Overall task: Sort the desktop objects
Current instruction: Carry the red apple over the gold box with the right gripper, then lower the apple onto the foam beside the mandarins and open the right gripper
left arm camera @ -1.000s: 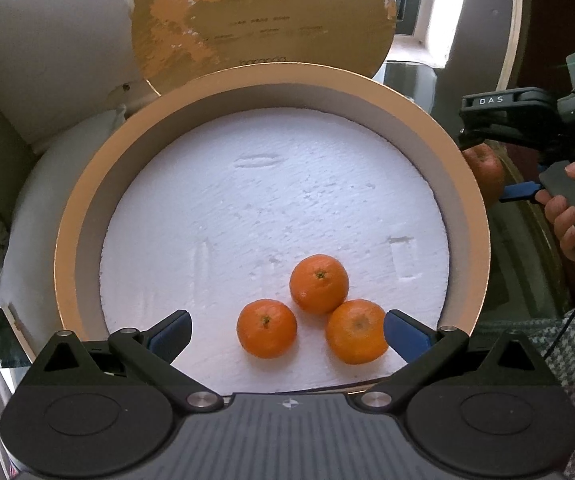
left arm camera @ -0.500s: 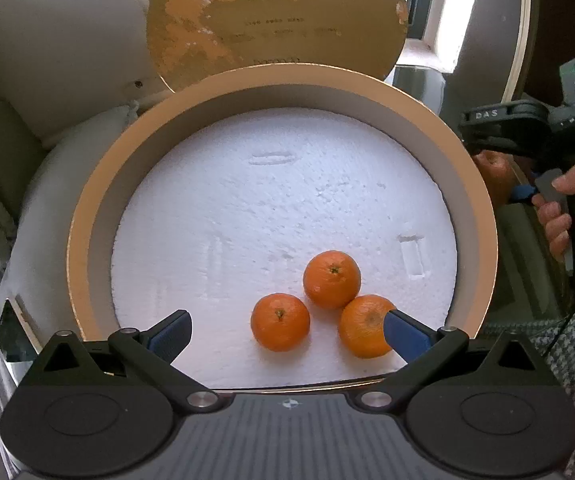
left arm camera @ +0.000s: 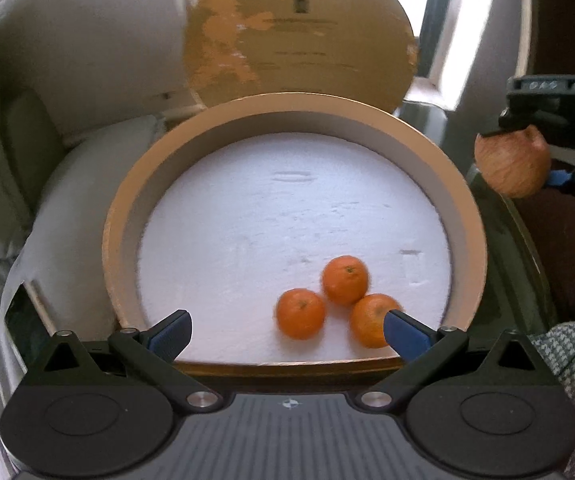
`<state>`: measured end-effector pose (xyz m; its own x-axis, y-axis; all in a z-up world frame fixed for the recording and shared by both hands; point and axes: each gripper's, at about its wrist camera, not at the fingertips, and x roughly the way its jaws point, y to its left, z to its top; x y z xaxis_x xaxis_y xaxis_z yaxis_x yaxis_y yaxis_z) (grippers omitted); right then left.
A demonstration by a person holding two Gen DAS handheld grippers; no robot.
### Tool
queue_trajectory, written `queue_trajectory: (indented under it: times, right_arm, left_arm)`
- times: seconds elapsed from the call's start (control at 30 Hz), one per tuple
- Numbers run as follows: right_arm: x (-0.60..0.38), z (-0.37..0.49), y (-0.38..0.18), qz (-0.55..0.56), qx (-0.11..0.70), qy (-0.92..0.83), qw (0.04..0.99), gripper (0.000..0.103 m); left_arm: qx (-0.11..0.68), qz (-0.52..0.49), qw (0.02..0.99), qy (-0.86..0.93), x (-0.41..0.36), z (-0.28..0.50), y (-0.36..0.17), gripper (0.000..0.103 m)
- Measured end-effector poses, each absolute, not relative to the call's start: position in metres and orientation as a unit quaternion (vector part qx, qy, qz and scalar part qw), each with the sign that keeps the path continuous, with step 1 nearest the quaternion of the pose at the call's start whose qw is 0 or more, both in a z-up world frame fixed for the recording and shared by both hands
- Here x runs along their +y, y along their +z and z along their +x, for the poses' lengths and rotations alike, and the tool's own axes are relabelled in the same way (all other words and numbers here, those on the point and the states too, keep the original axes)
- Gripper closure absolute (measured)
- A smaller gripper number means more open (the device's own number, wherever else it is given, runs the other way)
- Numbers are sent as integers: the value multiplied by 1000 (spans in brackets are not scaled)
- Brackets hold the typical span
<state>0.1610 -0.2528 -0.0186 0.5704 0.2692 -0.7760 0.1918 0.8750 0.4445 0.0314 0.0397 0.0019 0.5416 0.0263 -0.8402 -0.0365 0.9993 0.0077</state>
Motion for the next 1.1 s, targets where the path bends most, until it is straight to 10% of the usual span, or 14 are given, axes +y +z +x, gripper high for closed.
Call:
queue_trajectory:
  times: [1.1]
  right_arm:
    - [16,160,-85,27,574,188,797,20]
  left_arm:
    - [485,-110,860,115,164,9,-25,1]
